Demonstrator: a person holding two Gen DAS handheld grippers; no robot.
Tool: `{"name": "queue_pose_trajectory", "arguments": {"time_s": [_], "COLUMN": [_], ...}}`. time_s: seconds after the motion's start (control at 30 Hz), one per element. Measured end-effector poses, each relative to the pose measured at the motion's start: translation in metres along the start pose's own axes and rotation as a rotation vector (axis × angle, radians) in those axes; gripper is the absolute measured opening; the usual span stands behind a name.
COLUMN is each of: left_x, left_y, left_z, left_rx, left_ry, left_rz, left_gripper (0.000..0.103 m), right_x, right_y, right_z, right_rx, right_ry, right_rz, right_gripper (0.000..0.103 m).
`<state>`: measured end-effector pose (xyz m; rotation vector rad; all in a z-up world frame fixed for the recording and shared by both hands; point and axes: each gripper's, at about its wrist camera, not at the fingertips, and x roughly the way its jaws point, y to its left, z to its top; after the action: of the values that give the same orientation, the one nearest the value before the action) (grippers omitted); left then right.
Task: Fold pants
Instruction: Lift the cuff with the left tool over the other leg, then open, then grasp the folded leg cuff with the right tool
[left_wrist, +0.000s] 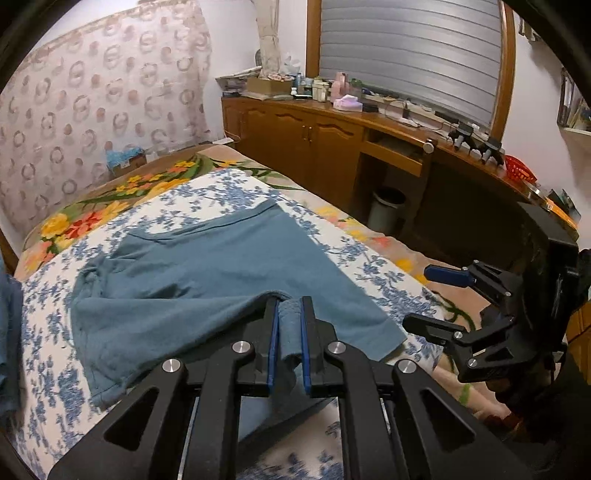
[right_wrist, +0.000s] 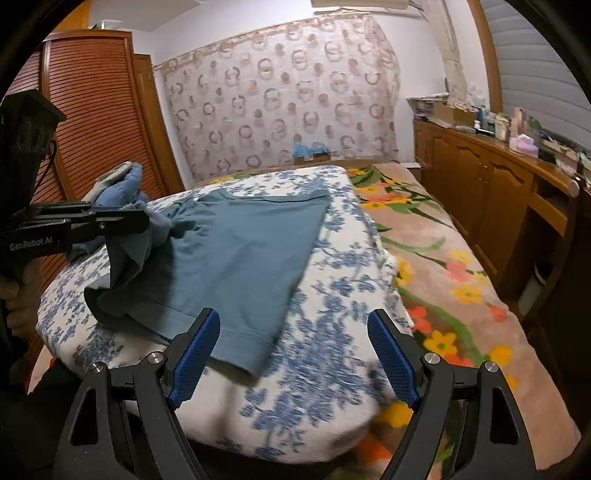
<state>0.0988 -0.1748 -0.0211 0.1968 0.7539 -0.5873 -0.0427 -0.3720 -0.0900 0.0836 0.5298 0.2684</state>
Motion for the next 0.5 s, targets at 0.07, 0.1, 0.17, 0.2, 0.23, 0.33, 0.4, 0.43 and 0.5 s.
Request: {"name": "queue_pose_trajectory", "arguments": {"time_s": [0.07, 0.1, 0.17, 0.2, 0.23, 0.33, 0.4, 0.43, 0.5], "left_x": [0.004, 0.004, 0.006, 0.007, 0.007, 0.003, 0.0, -0.002, -0.006], "left_y": [-0.004, -0.006, -0.008, -0.009, -0.01, -0.008, -0.004, -0.003, 0.002], "left_z": [0.002, 0.003, 0.004, 0.005, 0.005, 0.005, 0.004, 0.004, 0.003], "left_rx": [-0.001, 0.0, 0.001, 0.001, 0.001, -0.004, -0.014, -0.018, -0.027], "left_ry": [0.0, -0.001, 0.004, 0.005, 0.004, -0.013, -0.03, -0.038, -0.056], "left_rz": [0.018, 0.029, 0.039, 0.041, 0.045, 0.059, 0.063, 0.067, 0.08], "left_gripper": [0.011, 0.011, 0.015, 0.016, 0.018, 0.036, 0.053, 0.063, 0.075], "right_x": [-0.004, -0.006, -0.007, -0.007, -0.007, -0.006, -0.005, -0.005, -0.006], "right_y": [-0.002, -0.001, 0.0, 0.0, 0.001, 0.002, 0.003, 0.003, 0.002], "right_z": [-0.001, 0.0, -0.002, -0.002, -0.002, -0.003, -0.004, -0.005, -0.003], "right_rx": [0.009, 0.011, 0.012, 0.014, 0.018, 0.023, 0.024, 0.023, 0.022], "right_ry": [-0.005, -0.008, -0.009, -0.009, -0.01, -0.012, -0.009, -0.008, -0.008], "right_rz": [-0.003, -0.006, -0.014, -0.017, -0.018, -0.018, -0.017, -0.017, -0.014], "right_gripper": [0.084, 0.084, 0.084, 0.084, 0.084, 0.084, 0.084, 0.084, 0.084]}}
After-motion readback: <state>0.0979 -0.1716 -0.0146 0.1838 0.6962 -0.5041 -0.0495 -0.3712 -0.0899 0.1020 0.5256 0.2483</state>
